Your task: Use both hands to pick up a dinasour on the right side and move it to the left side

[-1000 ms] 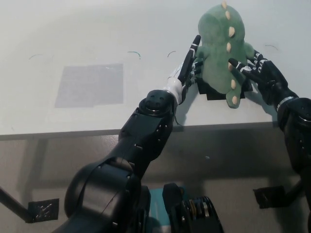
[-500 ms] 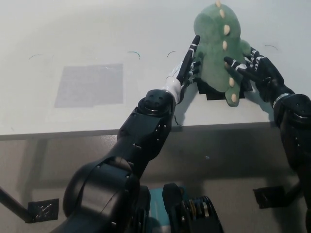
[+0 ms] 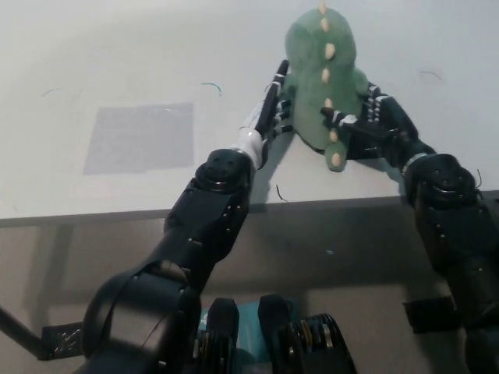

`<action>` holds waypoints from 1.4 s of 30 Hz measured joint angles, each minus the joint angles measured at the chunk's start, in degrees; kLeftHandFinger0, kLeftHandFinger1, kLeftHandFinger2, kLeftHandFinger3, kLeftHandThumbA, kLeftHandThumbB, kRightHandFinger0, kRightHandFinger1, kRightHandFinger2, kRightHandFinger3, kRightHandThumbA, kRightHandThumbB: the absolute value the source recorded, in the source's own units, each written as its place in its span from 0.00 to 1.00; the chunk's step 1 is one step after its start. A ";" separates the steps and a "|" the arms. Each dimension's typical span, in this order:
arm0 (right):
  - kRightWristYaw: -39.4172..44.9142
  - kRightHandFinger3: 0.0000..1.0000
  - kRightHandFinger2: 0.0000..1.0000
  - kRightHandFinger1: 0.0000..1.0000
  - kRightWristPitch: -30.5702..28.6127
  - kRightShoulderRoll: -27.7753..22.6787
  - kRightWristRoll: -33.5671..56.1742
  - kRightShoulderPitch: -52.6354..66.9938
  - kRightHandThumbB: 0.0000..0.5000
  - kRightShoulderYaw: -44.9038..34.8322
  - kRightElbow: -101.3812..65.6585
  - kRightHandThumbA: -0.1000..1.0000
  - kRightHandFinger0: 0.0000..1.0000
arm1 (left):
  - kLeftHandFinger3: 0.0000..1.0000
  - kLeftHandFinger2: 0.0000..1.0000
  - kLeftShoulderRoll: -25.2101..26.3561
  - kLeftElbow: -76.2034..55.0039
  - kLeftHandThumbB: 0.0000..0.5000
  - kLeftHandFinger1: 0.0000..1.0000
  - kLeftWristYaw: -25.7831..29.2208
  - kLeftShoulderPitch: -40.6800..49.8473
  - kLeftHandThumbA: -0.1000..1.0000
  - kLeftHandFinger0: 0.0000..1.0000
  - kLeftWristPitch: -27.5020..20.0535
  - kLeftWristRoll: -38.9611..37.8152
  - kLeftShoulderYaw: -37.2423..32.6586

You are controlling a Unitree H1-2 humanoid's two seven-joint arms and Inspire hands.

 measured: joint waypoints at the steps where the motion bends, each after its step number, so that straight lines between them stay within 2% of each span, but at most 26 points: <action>1: -0.22 1.00 1.00 1.00 -0.54 0.38 -0.10 -0.44 0.64 0.13 0.83 1.00 1.00 | 1.00 1.00 0.29 -0.38 0.79 1.00 -0.13 0.39 1.00 1.00 -0.07 -0.11 0.13; 4: -0.70 1.00 1.00 1.00 -1.15 1.01 -0.23 -1.09 0.65 0.32 1.73 1.00 1.00 | 1.00 1.00 0.84 -0.36 0.74 1.00 -0.45 0.67 1.00 1.00 -0.11 -0.21 0.20; 6: -1.09 1.00 1.00 1.00 -1.16 1.69 -0.27 -1.52 0.62 0.40 2.27 1.00 1.00 | 1.00 1.00 1.35 -0.45 0.81 1.00 -0.48 0.75 1.00 1.00 -0.11 -0.21 0.17; 8: -1.42 1.00 1.00 1.00 -1.17 2.34 -0.34 -1.71 0.73 0.77 2.51 1.00 1.00 | 1.00 1.00 1.85 -0.99 0.84 1.00 -0.47 1.14 1.00 1.00 -0.11 -0.23 0.25; 12: -1.67 1.00 1.00 1.00 -1.50 3.50 -0.68 -1.73 0.79 1.88 2.92 1.00 1.00 | 1.00 1.00 2.68 -2.82 0.79 1.00 -0.47 2.78 1.00 1.00 -0.09 -0.48 0.92; 16: -1.72 1.00 1.00 1.00 -2.46 4.84 -1.17 -1.84 0.66 2.26 4.12 1.00 1.00 | 1.00 1.00 3.28 -6.59 0.85 1.00 -0.69 5.69 1.00 1.00 -0.50 -1.15 1.93; 17: -1.78 1.00 1.00 1.00 -2.72 5.04 -1.31 -1.85 0.61 2.40 4.35 1.00 1.00 | 1.00 1.00 3.34 -7.19 0.90 1.00 -0.77 6.18 1.00 1.00 -0.62 -1.23 2.01; 18: -1.95 1.00 1.00 1.00 -3.32 5.41 -1.52 -1.86 0.60 2.65 4.76 1.00 1.00 | 1.00 1.00 3.52 -8.45 0.90 1.00 -1.01 7.42 1.00 1.00 -1.02 -1.44 2.19; 19: -2.08 1.00 1.00 1.00 -3.72 5.64 -1.64 -1.86 0.66 2.86 4.95 1.00 1.00 | 1.00 1.00 3.63 -9.46 0.88 1.00 -1.18 8.11 1.00 1.00 -1.27 -1.58 2.29; 21: -2.32 1.00 1.00 1.00 -4.38 6.08 -1.81 -1.87 0.71 3.13 5.15 1.00 1.00 | 1.00 1.00 3.84 -11.33 0.88 1.00 -1.44 9.57 1.00 1.00 -1.53 -1.75 2.42; 25: -2.42 1.00 1.00 1.00 -4.43 7.12 -1.83 -1.85 0.76 3.29 4.81 1.00 1.00 | 1.00 1.00 4.29 -14.92 0.78 1.00 -1.53 11.92 1.00 1.00 -1.28 -2.09 2.72; 28: -2.41 1.00 1.00 1.00 -3.69 7.92 -1.78 -1.81 0.77 3.29 4.08 1.00 1.00 | 1.00 1.00 4.84 -18.22 0.81 1.00 -1.66 13.89 1.00 1.00 -0.60 -2.32 2.71; 30: -2.40 1.00 1.00 1.00 -3.44 8.43 -1.79 -1.82 0.79 3.39 3.83 1.00 1.00 | 1.00 1.00 5.12 -20.23 0.78 1.00 -1.69 15.05 1.00 1.00 -0.08 -2.36 2.71; 33: -2.37 1.00 1.00 1.00 -3.08 9.25 -1.85 -1.74 0.80 4.09 3.09 1.00 1.00 | 1.00 1.00 5.69 -24.11 0.78 1.00 -1.68 17.53 1.00 1.00 0.51 -2.45 2.74; 34: -2.35 1.00 1.00 1.00 -3.06 9.42 -1.86 -1.70 0.88 4.30 2.78 1.00 1.00 | 1.00 1.00 5.82 -25.35 0.77 1.00 -1.68 18.20 1.00 1.00 0.78 -2.48 2.76; 35: -2.29 1.00 1.00 1.00 -3.06 9.63 -1.88 -1.71 0.90 4.56 2.52 1.00 1.00 | 1.00 1.00 5.98 -26.45 0.77 1.00 -1.68 18.92 1.00 1.00 1.10 -2.50 2.77; 37: -2.24 1.00 1.00 1.00 -3.06 10.00 -1.90 -1.70 0.87 4.86 2.22 1.00 1.00 | 1.00 1.00 6.33 -28.82 0.77 1.00 -1.68 20.27 1.00 1.00 1.39 -2.46 2.72; 38: -2.19 1.00 1.00 1.00 -3.06 10.35 -1.91 -1.67 0.82 5.06 1.94 1.00 1.00 | 1.00 1.00 6.62 -30.36 0.77 1.00 -1.67 21.21 1.00 1.00 1.49 -2.39 2.68; 39: -2.12 1.00 1.00 1.00 -3.06 10.56 -1.93 -1.64 0.71 5.18 1.71 1.00 1.00 | 1.00 1.00 6.82 -31.44 0.81 1.00 -1.66 21.90 1.00 1.00 1.59 -2.36 2.67; 40: -1.95 1.00 1.00 1.00 -3.09 10.87 -1.93 -1.60 0.68 5.38 1.41 1.00 1.00 | 1.00 1.00 7.08 -32.87 0.80 1.00 -1.65 22.83 1.00 1.00 1.75 -2.31 2.67; 42: -1.60 1.00 1.00 1.00 -3.22 11.27 -1.97 -1.54 0.73 5.82 0.82 1.00 1.00 | 1.00 1.00 7.43 -35.08 0.79 1.00 -1.61 24.13 1.00 1.00 1.97 -2.30 2.69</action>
